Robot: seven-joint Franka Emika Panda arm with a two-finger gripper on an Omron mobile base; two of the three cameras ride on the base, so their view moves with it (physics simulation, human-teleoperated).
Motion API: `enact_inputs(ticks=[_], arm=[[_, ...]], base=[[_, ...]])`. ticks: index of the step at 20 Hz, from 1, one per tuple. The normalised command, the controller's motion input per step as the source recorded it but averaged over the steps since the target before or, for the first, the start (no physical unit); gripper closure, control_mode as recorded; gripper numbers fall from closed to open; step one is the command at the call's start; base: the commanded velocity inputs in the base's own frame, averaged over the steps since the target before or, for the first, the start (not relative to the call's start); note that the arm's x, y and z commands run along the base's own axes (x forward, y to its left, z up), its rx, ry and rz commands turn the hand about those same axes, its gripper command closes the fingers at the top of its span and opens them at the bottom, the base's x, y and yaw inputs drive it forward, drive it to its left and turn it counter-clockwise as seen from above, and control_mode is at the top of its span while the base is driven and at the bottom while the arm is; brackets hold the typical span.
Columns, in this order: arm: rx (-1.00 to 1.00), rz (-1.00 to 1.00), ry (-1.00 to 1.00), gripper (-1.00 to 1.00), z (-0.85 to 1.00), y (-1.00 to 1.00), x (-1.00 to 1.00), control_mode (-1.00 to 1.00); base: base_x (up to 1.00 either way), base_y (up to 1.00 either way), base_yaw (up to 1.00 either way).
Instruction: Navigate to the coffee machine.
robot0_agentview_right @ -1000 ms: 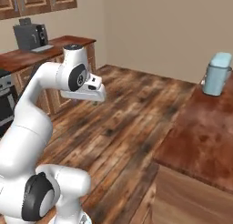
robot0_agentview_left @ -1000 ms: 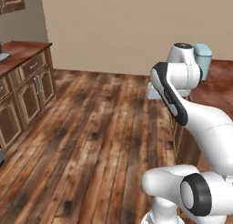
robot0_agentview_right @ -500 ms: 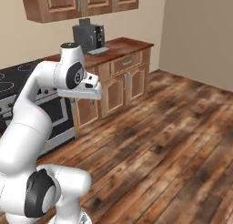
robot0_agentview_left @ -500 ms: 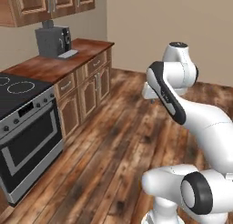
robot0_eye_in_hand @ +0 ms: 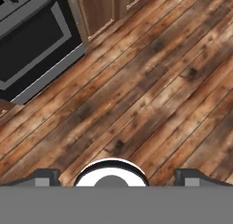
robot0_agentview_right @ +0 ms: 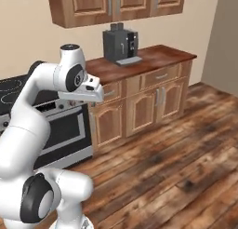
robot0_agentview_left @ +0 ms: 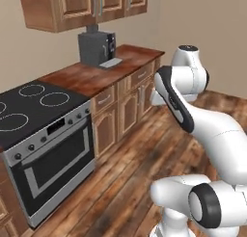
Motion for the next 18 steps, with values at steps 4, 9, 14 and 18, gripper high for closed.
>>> enact_inputs(ticks=[4,9,14,18], arm=[[0.0,0.0,0.0,-1.0,0.0,0.0,0.0,1.0],[0.0,0.0,0.0,-1.0,0.0,0.0,0.0,1.0],[0.0,0.0,0.0,-1.0,0.0,0.0,0.0,1.0],[0.0,0.0,0.0,-1.0,0.0,0.0,0.0,1.0]], base=[[1.0,-0.35,0.45],[1.0,-0.5,0.44],[1.0,-0.71,0.37],[1.0,-0.81,0.3]])
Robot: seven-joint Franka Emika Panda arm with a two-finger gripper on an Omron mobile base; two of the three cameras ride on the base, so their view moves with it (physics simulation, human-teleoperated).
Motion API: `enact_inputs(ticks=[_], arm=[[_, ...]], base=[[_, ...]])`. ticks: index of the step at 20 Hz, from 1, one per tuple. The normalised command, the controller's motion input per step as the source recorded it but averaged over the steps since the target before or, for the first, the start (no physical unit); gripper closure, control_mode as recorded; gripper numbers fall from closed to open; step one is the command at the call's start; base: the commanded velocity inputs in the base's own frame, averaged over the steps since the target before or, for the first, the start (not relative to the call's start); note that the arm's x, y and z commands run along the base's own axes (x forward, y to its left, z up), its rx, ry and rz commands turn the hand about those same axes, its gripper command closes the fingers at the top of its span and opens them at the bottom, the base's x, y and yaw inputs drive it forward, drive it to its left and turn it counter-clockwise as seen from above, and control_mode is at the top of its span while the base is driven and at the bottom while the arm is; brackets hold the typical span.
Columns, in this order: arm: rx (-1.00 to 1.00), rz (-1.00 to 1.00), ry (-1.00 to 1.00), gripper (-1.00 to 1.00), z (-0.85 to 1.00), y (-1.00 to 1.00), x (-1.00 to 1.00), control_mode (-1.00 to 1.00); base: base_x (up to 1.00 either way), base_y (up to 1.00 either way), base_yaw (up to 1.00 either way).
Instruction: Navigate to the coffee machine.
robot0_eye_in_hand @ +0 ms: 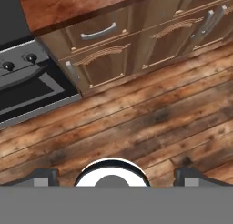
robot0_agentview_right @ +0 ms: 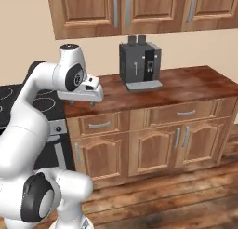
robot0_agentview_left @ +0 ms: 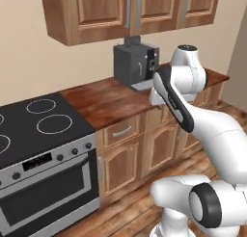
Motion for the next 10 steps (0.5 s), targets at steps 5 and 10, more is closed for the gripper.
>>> enact_inputs(ticks=[5,10], arm=[[0.0,0.0,0.0,-1.0,0.0,0.0,0.0,1.0],[0.0,0.0,0.0,-1.0,0.0,0.0,0.0,1.0]], base=[[1.0,-0.8,0.31],[1.0,-0.74,0.33]])
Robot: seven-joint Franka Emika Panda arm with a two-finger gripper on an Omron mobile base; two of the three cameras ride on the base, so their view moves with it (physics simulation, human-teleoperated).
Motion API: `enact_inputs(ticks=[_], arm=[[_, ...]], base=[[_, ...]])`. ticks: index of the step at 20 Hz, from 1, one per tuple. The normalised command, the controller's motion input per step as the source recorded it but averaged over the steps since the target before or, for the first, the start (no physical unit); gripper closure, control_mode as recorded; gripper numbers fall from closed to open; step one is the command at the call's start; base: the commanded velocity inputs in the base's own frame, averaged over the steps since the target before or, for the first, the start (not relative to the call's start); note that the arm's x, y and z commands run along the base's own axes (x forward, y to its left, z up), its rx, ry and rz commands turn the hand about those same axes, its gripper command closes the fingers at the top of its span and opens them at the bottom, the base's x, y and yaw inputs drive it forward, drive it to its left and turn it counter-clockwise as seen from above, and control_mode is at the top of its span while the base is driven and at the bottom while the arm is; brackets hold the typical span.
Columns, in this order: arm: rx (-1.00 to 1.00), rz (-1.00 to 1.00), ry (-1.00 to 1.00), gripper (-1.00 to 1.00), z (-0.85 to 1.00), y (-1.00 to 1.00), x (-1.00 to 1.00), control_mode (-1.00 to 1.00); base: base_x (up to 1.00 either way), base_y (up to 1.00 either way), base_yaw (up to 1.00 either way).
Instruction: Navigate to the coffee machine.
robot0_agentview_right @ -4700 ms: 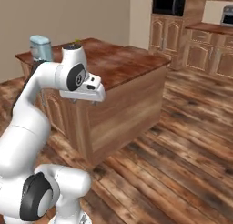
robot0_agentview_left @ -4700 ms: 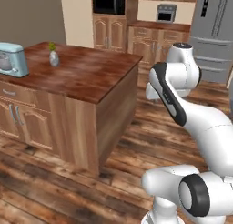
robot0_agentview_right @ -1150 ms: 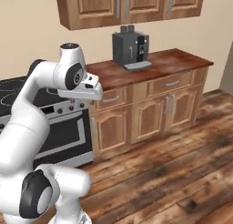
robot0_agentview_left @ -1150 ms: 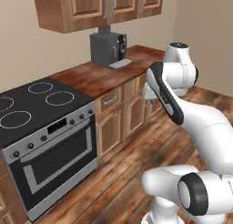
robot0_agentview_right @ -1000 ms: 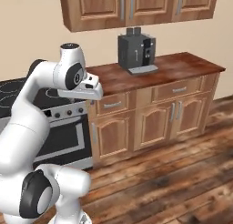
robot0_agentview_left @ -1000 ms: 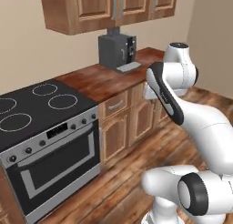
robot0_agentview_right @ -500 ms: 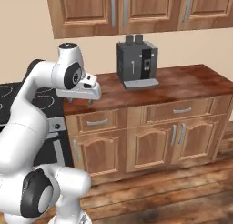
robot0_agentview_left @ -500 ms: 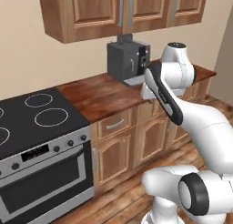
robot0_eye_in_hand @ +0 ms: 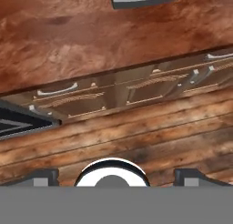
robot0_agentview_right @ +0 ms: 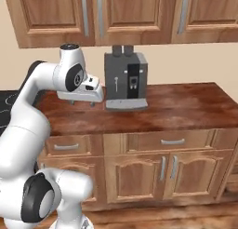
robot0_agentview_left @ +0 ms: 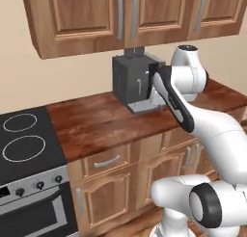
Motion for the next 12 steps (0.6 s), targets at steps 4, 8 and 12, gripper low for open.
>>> enact_inputs(ticks=[4,8,12], arm=[[0.0,0.0,0.0,-1.0,0.0,0.0,0.0,1.0],[0.0,0.0,0.0,-1.0,0.0,0.0,0.0,1.0],[0.0,0.0,0.0,-1.0,0.0,0.0,0.0,1.0]], base=[[1.0,-0.72,0.35],[0.99,-0.63,0.35],[0.83,-0.44,0.26]])
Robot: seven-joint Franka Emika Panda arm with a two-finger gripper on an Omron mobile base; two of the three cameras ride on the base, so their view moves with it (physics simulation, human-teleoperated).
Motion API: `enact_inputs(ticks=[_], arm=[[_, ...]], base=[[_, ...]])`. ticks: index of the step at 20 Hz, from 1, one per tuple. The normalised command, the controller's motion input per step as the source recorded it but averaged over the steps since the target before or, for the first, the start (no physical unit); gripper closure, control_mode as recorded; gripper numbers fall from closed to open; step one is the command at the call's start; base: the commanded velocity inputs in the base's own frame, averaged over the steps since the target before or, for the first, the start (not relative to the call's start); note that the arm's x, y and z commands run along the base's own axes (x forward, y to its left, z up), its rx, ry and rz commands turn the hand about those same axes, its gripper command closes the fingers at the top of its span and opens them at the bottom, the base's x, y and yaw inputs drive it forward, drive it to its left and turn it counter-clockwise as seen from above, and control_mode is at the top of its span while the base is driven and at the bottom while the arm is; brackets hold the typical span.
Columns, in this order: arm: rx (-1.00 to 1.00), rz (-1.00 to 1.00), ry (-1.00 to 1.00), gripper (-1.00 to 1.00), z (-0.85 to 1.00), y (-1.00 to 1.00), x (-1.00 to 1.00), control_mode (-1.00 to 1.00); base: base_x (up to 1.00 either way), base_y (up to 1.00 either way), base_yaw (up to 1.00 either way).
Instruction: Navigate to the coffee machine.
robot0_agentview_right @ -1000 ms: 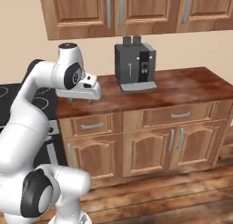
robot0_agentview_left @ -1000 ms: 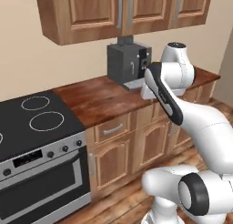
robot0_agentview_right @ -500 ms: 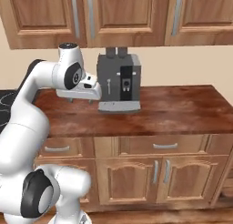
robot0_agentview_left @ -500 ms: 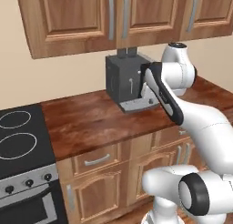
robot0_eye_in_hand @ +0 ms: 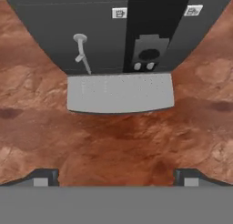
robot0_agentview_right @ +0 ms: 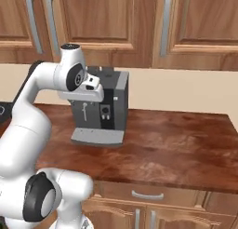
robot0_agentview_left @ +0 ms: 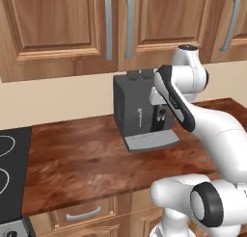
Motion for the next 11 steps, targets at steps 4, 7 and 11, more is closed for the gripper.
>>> enact_inputs(ticks=[4,7,11], arm=[[0.0,0.0,0.0,-1.0,0.0,0.0,0.0,1.0],[0.0,0.0,0.0,-1.0,0.0,0.0,0.0,1.0],[0.0,0.0,0.0,-1.0,0.0,0.0,0.0,1.0]], base=[[0.79,-0.44,0.22],[0.37,-0.4,0.17],[0.0,-0.26,0.02]])
